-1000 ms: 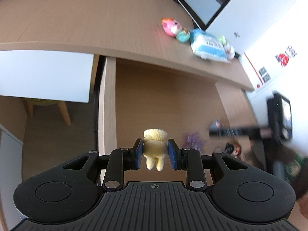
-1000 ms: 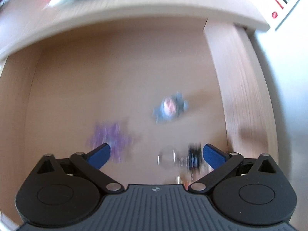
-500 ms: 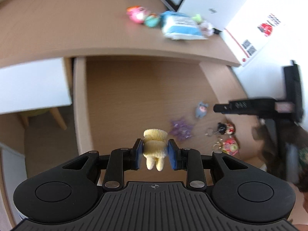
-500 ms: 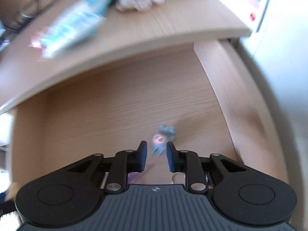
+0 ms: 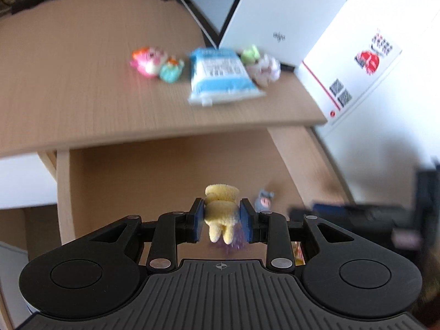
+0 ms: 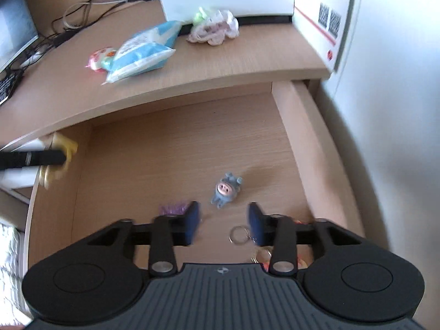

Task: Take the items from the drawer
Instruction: 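Place the yellow plush on the desktop with the left tool while the right tool places the grey plush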

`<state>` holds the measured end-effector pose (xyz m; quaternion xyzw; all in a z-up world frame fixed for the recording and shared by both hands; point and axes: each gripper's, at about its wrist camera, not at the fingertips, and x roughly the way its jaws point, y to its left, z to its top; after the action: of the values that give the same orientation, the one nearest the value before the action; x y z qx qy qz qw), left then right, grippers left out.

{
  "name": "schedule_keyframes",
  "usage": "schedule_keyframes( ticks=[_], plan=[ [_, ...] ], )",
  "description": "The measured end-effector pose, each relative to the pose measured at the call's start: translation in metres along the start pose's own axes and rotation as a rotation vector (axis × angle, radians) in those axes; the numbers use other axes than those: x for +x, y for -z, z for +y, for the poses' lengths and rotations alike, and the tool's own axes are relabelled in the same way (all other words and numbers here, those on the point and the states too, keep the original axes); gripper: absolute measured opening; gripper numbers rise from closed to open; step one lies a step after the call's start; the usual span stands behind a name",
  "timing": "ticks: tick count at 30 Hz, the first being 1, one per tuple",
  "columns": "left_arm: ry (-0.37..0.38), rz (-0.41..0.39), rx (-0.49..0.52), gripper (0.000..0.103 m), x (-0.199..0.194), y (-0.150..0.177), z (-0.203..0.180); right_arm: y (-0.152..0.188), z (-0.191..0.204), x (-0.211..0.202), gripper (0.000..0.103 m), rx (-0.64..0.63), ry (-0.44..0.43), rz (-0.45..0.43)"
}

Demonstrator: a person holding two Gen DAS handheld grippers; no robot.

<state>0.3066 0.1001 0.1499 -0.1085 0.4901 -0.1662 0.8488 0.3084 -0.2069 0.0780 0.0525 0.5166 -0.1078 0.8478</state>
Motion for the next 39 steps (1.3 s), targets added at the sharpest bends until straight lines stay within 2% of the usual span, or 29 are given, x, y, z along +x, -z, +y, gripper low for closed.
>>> schedule_keyframes(
  ticks=[3,4,6,7,8,9,10,13,15,18,23,24,27,29,31,35,39],
  plan=[
    [-0.026,0.031,-0.019,0.031,0.003,0.013,0.004,-0.017,-0.001,0.037,0.05,0.042,-0.019,0.057],
    [-0.036,0.042,-0.027,0.031,0.004,0.019,0.007,-0.021,0.0,0.052,0.055,0.043,-0.018,0.074],
    [-0.054,0.065,-0.052,0.031,0.005,0.029,0.014,-0.027,0.003,0.083,0.056,0.059,-0.014,0.129],
    [-0.064,0.076,-0.067,0.031,0.004,0.034,0.018,-0.028,0.005,0.096,0.054,0.055,-0.007,0.158],
    [-0.074,0.083,-0.077,0.031,0.003,0.037,0.022,-0.027,0.008,0.103,0.047,0.043,-0.002,0.174],
    [-0.087,0.086,-0.087,0.031,0.001,0.04,0.025,-0.027,0.012,0.101,0.041,0.015,0.007,0.149],
    [-0.098,0.086,-0.095,0.031,-0.001,0.041,0.028,-0.028,0.016,0.099,0.028,-0.015,0.003,0.151],
    [-0.113,0.031,-0.094,0.031,-0.011,0.033,0.035,-0.027,0.022,0.079,0.029,-0.053,-0.032,0.131],
    [-0.112,-0.043,-0.091,0.031,-0.02,0.018,0.038,-0.024,0.027,0.056,0.029,-0.088,-0.044,0.089],
    [-0.103,-0.177,-0.077,0.031,-0.028,-0.017,0.037,-0.018,0.029,0.022,0.029,-0.066,-0.075,0.054],
    [-0.146,-0.365,-0.048,0.032,-0.002,-0.074,0.037,-0.013,0.037,-0.012,0.029,-0.069,-0.071,-0.007],
    [-0.161,-0.377,-0.032,0.032,0.009,-0.082,0.038,-0.013,0.037,-0.017,0.029,-0.071,-0.062,-0.022],
    [-0.257,-0.291,0.002,0.033,0.044,-0.098,0.043,-0.017,0.037,-0.031,0.029,-0.051,-0.056,-0.058],
    [-0.292,-0.272,0.032,0.034,0.05,-0.097,0.044,-0.027,0.032,-0.032,0.029,-0.044,-0.047,-0.078],
    [-0.297,-0.297,0.048,0.034,0.042,-0.094,0.043,-0.032,0.025,-0.033,0.029,-0.033,-0.034,-0.099],
    [-0.287,-0.38,0.009,0.034,0.012,-0.078,0.046,-0.046,0.012,-0.034,0.029,-0.002,-0.02,-0.126],
    [-0.247,-0.385,-0.025,0.034,-0.018,-0.047,0.048,-0.069,0.003,-0.037,0.029,0.018,-0.011,-0.186]
  ],
)
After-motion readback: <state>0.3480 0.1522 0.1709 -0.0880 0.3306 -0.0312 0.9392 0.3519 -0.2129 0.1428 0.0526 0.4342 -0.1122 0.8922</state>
